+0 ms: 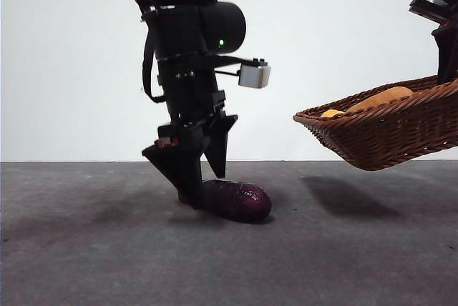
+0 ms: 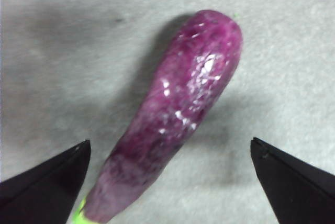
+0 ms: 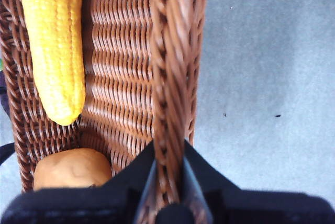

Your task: Help me put the vegetables on the table into the basket

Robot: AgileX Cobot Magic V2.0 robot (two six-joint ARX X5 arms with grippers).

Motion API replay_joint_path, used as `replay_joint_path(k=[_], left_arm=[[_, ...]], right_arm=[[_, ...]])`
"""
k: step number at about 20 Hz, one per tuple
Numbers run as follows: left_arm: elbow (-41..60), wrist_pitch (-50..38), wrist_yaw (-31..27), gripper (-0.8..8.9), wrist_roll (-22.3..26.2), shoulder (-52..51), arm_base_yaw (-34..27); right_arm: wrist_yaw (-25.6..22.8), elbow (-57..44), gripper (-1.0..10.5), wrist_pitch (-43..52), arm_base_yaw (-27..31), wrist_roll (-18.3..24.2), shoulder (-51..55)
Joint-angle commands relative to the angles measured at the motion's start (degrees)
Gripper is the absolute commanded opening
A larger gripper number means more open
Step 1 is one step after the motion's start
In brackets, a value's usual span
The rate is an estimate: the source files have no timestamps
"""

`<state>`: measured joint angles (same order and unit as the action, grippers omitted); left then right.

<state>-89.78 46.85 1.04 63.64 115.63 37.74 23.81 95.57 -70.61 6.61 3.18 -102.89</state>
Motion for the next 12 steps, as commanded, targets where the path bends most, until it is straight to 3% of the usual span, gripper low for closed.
replay_joint_path(k=[1, 12], left_arm=[[0.22, -0.11, 0.94, 6.29, -0.76, 1.25, 0.44], [0.22, -2.34, 1.97, 6.23, -2.14, 1.84, 0.07]], right_arm=[[0.85, 0.15, -0.2, 0.28, -0.17, 0.96, 0.44], [0.85, 0.15, -0.2, 0.22, -0.17, 1.36, 0.44]])
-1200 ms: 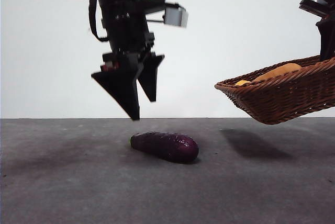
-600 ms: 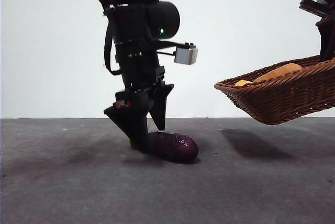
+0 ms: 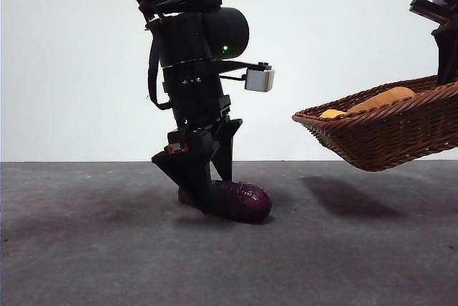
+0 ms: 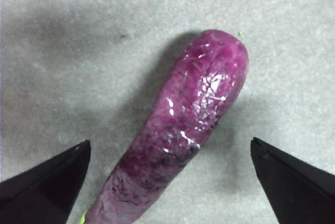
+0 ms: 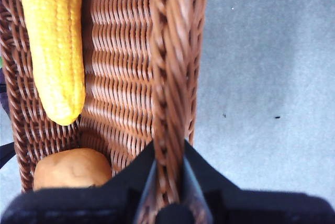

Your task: Help me put the vegetables on the table into the basket

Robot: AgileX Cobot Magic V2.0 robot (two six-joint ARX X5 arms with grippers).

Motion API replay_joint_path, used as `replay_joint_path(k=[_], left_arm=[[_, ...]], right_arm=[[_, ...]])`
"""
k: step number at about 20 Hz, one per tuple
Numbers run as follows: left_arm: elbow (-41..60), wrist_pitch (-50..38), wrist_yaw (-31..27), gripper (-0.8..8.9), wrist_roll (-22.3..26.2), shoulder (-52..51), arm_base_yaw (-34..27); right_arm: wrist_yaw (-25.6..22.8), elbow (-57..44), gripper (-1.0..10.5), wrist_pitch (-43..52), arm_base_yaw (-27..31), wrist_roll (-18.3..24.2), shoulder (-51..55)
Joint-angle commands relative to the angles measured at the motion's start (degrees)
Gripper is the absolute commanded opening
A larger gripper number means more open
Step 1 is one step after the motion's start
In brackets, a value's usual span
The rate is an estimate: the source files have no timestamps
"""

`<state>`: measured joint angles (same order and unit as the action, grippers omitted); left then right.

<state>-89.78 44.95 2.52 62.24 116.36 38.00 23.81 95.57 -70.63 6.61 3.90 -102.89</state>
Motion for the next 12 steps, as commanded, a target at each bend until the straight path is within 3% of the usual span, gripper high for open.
replay_joint_path(k=[1, 6, 9, 10, 12], left_arm=[[0.22, -0.44, 0.48, 6.16, -1.01, 1.31, -0.2], [0.22, -0.46, 0.46, 4.27, -2.23, 2.4, -0.17], [0.22, -0.42, 0.48, 0.76, -2.25, 2.4, -0.17], [0.22, -0.33, 0.48, 0.08, -2.23, 2.4, -0.17], [0.22, -0.33, 0.48, -0.06, -2.32, 2.4, -0.11]], right_arm=[[0.85, 0.15, -0.2, 0.24, -0.17, 0.66, 0.44], [0.83, 0.15, -0.2, 0.17, -0.17, 0.72, 0.44], [0.83, 0.15, -0.2, 0.22, -0.17, 0.72, 0.44], [0.83, 0.15, -0.2, 0.2, -0.17, 0.72, 0.44], [0.83, 0.15, -0.2, 0.17, -0.17, 0.72, 0.44]])
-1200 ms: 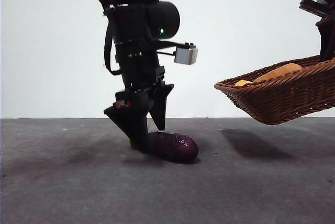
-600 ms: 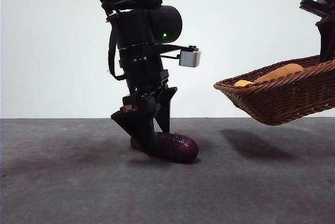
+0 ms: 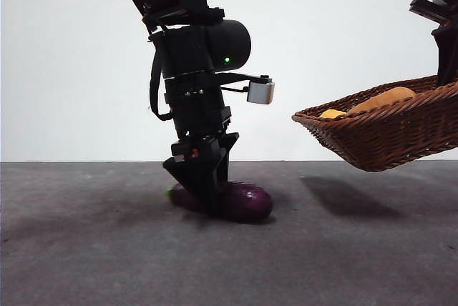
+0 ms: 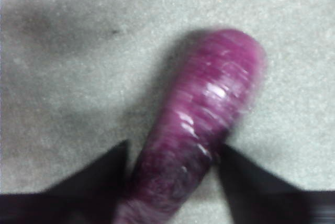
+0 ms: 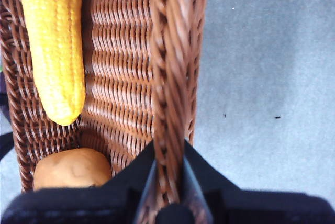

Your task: Help me put the vegetables on the table into the basket

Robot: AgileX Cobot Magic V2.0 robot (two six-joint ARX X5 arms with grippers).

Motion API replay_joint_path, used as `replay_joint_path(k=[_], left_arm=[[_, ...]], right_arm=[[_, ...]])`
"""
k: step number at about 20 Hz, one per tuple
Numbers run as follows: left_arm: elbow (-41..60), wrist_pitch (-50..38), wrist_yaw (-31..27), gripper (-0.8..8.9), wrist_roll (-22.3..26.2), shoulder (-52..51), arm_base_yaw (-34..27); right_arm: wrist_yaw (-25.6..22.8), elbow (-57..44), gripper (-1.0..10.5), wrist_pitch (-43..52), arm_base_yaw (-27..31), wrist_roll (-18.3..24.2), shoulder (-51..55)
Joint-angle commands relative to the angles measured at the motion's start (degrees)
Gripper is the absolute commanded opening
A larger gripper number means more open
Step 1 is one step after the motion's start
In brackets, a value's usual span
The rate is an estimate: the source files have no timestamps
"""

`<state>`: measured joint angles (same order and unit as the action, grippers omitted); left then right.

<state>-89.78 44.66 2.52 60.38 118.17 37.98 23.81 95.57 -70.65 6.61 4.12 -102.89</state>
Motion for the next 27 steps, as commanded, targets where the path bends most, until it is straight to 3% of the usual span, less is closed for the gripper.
replay_joint_path(k=[1, 3, 7, 9, 11, 13, 15, 18, 20, 27], left_arm=[[0.2, 0.13, 0.24, -0.06, -1.42, 0.52, 0.15], [-1.18, 2.51, 0.39, -0.06, -6.69, 0.15, 0.5], [-9.7, 7.3, 0.44, -0.06, -24.52, -0.31, 0.92], [-16.24, 10.95, -4.59, -0.06, -31.39, -0.31, 0.66], [-23.76, 15.69, -9.07, -0.05, -44.28, -0.31, -0.57], [-30.08, 20.13, -7.74, -0.05, -57.55, -0.31, -1.86], [-34.82, 23.34, 0.33, -0.05, -65.33, -0.31, -3.15], [-36.72, 23.37, 18.23, -0.05, -70.66, -0.31, -3.5], [-36.7, 24.55, 25.22, -0.05, -71.06, -0.31, -3.26], [-36.63, 25.59, 24.06, -0.05, -72.85, -0.28, -1.92]], right_arm=[[0.83, 0.15, -0.2, 0.22, -0.17, 0.5, 0.44], [0.83, 0.15, -0.2, 0.35, -0.17, 0.46, 0.44], [0.79, 0.15, -0.2, 0.63, -0.17, -0.37, 0.44], [0.61, 0.15, -0.2, 0.31, -0.17, -1.57, 0.42], [0.61, 0.15, -0.2, -0.22, -0.22, -2.62, 0.44], [0.66, 0.15, -0.2, -1.4, -0.55, -3.06, 0.42], [0.61, 0.15, -0.2, -3.15, -2.14, -3.04, 0.42], [0.68, 0.15, -0.2, -3.78, -5.84, -3.19, 0.42], [1.22, 0.15, -0.2, -3.28, -8.94, -4.17, 0.42], [12.48, 0.15, -0.2, -1.16, -16.17, -4.13, 0.44]])
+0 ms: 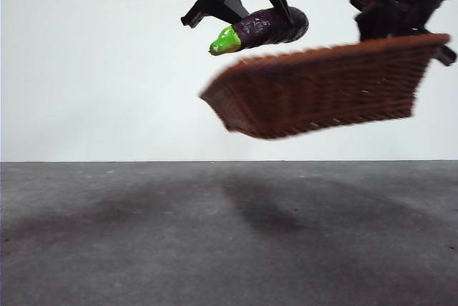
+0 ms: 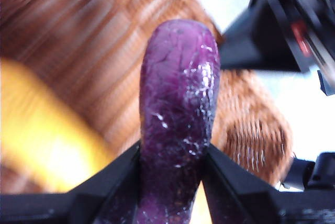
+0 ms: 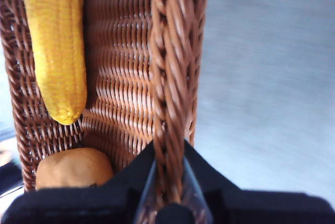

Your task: Help me put the vegetables on the table into the basket

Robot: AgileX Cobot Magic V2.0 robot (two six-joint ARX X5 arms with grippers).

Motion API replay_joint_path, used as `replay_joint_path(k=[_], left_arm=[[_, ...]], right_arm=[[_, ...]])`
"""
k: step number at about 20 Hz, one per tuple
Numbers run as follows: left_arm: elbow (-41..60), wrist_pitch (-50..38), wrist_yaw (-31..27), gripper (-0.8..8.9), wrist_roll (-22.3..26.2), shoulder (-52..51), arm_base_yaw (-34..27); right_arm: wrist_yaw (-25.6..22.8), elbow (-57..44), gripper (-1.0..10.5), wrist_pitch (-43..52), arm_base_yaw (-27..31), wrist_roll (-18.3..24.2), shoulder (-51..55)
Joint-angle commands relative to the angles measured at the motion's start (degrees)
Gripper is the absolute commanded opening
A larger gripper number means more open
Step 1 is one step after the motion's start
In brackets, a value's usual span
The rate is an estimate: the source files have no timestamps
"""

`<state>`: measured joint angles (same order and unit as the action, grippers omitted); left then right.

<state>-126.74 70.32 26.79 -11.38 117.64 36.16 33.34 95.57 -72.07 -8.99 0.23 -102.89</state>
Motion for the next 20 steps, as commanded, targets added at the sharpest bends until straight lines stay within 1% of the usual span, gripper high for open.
replay_joint_path(k=[1, 5, 6, 8, 9, 11, 12, 13, 15, 16, 17, 18, 19, 20], left_arm=[[0.33, -0.15, -0.85, -0.05, -1.73, 0.24, -0.11], [0.33, -0.11, -5.53, 0.07, -5.01, 0.24, -0.22], [0.33, -0.28, -5.92, 0.85, -5.92, 0.24, -0.24], [0.33, -1.81, -5.84, 4.23, -8.11, 0.24, -0.24], [0.33, -2.93, -5.81, 4.89, -9.31, 0.24, -0.22], [0.33, -5.77, -5.49, 4.88, -13.62, 0.24, -0.24], [0.28, -7.02, -4.02, 4.88, -15.39, 0.15, -0.24], [0.26, -7.85, -2.6, 4.88, -15.98, -0.28, -0.39], [0.26, -8.85, -2.47, 4.88, -15.82, -1.7, -0.74], [0.26, -8.61, -2.75, 4.88, -14.53, -2.89, -0.96], [0.26, -7.76, -2.91, 4.85, -11.74, -4.22, -1.22], [0.26, -5.6, -4.37, 4.62, -8.2, -6.1, -1.31], [0.26, -2.4, -9.01, 4.62, -4.26, -8.2, -1.29], [0.26, 1.09, -15.82, 4.56, -1.03, -10.4, -0.7]], right_arm=[[4.15, 0.15, -0.2, 0.35, -1.16, -0.2, 0.44], [4.87, 0.15, -0.2, 0.61, -2.69, -0.17, 0.42], [5.27, 0.15, -0.2, 0.59, -2.69, -0.2, 0.44], [5.33, 0.15, -0.2, 0.44, -2.69, -0.2, 0.44], [5.29, 0.15, -0.2, 0.42, -2.69, -0.2, 0.44], [4.9, 0.15, -0.2, 0.52, -2.69, -0.24, 0.42], [4.09, 0.15, -0.2, 0.55, -2.67, -0.26, 0.44], [3.85, 0.15, -0.2, 0.5, -2.67, -0.24, 0.42], [3.5, 0.15, -0.2, 0.85, -2.6, -0.24, 0.42], [2.34, 0.15, -0.2, 1.09, -2.56, -0.24, 0.42], [0.81, 0.15, -0.2, 1.25, -2.51, -0.24, 0.42], [-1.18, 0.15, -0.2, 1.51, -2.29, -0.22, 0.42], [-3.06, 0.15, -0.2, 2.03, -1.79, -0.24, 0.42], [-4.31, 0.15, -0.2, 2.82, -1.6, -0.28, 0.42]])
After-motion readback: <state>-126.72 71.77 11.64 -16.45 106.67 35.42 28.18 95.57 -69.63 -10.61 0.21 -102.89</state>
